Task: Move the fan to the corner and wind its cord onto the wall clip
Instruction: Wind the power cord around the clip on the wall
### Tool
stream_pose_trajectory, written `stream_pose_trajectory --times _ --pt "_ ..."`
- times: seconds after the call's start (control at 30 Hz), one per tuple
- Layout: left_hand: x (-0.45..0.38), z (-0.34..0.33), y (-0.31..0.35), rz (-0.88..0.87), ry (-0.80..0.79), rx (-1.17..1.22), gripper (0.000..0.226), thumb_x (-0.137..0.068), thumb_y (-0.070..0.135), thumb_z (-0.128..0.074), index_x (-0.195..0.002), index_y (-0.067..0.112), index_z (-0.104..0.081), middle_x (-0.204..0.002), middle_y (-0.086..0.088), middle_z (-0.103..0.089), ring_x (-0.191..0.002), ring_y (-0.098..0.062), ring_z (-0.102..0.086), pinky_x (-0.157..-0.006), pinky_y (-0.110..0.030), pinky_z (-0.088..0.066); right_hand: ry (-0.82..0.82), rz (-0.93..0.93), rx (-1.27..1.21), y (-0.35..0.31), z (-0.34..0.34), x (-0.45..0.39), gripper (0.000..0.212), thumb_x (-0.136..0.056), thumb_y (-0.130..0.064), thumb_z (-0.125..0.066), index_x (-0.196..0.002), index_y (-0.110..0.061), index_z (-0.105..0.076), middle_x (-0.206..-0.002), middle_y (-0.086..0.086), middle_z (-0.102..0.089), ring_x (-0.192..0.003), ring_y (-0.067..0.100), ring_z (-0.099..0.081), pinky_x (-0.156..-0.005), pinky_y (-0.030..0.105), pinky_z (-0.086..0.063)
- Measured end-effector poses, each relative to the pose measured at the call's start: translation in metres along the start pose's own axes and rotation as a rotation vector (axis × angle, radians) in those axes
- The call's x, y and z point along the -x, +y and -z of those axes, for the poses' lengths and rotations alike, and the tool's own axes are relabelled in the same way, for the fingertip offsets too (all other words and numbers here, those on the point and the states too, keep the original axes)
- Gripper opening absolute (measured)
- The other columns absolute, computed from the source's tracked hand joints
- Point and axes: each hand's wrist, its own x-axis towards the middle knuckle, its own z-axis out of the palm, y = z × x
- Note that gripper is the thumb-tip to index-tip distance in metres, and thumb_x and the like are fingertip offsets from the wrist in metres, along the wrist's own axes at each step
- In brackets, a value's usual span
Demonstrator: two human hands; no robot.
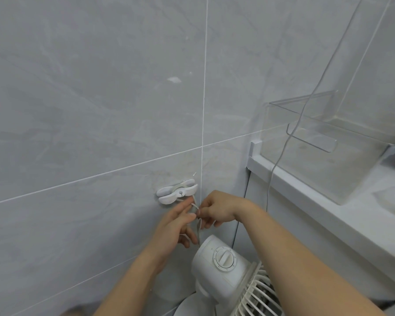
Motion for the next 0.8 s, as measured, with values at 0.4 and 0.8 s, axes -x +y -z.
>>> stream_pose_trajectory --times 0.4,0.8 --pt "0.021 0.017 0.014 -0.492 0.318 -0.838 0.010 -0.081 0.038 -0.059 -0.087 0.036 -0.065 -0.080 0.021 -0.066 -0.076 -0.006 -0.062 -0.067 -0.022 -0.049 0.290 0.115 -0.148 0.003 0.015 -0.001 0.031 -0.101 -0.019 -0.048 -0.079 -0.009 -0.067 -0.073 0.000 -0.075 -0.064 0.011 -0.062 -0.071 0.023 -0.049" --pt "0.000 0.024 0.019 -0.629 0.320 -1.138 0.045 -0.081 0.038 -0.054 -0.124 0.025 -0.058 -0.102 0.010 -0.055 -0.102 -0.016 -0.052 -0.080 -0.033 -0.050 0.315 0.034 -0.473 -0.015 0.008 -0.005 0.031 -0.094 -0.046 -0.062 -0.084 -0.016 -0.058 -0.065 0.000 -0.044 -0.052 0.015 -0.040 -0.054 0.026 -0.034"
